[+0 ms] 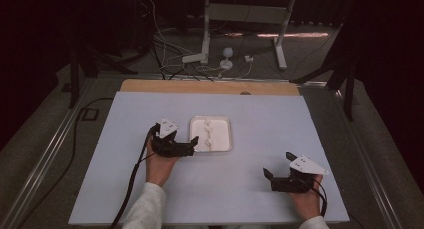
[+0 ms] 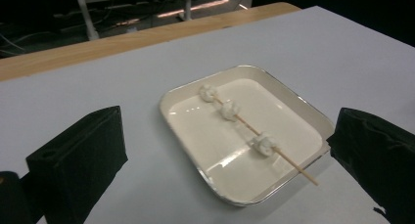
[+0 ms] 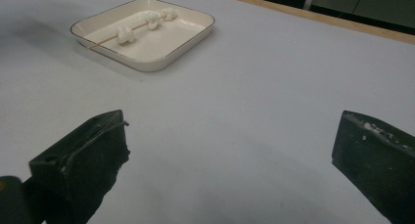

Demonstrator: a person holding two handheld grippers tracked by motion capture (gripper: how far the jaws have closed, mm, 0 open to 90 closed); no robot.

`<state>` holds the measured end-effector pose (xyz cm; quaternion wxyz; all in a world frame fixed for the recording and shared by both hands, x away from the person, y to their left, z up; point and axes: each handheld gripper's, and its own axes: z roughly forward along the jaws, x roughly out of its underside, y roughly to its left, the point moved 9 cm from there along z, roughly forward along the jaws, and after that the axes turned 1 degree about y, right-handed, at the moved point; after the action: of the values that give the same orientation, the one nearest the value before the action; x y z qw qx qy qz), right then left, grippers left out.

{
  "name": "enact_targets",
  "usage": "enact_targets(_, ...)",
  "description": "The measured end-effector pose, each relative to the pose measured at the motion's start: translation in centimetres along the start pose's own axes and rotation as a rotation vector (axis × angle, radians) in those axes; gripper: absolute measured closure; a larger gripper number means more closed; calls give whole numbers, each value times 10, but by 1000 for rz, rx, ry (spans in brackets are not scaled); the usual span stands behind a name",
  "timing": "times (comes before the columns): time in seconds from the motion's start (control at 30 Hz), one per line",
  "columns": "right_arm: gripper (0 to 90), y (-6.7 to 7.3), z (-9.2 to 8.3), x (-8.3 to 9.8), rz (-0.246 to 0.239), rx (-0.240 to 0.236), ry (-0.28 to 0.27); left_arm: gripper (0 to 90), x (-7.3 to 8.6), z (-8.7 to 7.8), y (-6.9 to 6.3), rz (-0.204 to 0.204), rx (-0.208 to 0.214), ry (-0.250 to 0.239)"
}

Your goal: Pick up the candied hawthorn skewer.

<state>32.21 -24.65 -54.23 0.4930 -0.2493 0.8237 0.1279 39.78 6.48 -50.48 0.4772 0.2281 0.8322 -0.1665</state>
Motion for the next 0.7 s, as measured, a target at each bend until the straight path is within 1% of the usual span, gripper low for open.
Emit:
enact_targets(0.13,0,1,0,0,-3,2,0,6,1,9,-9,11,16,21)
enact_targets(0.3,0,1,0,-1,-1,2,-1,6,3,19,-20,11,37,40)
enact_targets(0.43,0,1,0,0,-2,-1,0,6,7,31,-27,9,41,75)
enact_targets(0.53,0,1,0,-1,-2,-1,-2,6,12,40,-31,0,49,103)
enact_targets(0.7,0,1,0,0,-2,-1,-1,6,20,54,-38,-1,40,155)
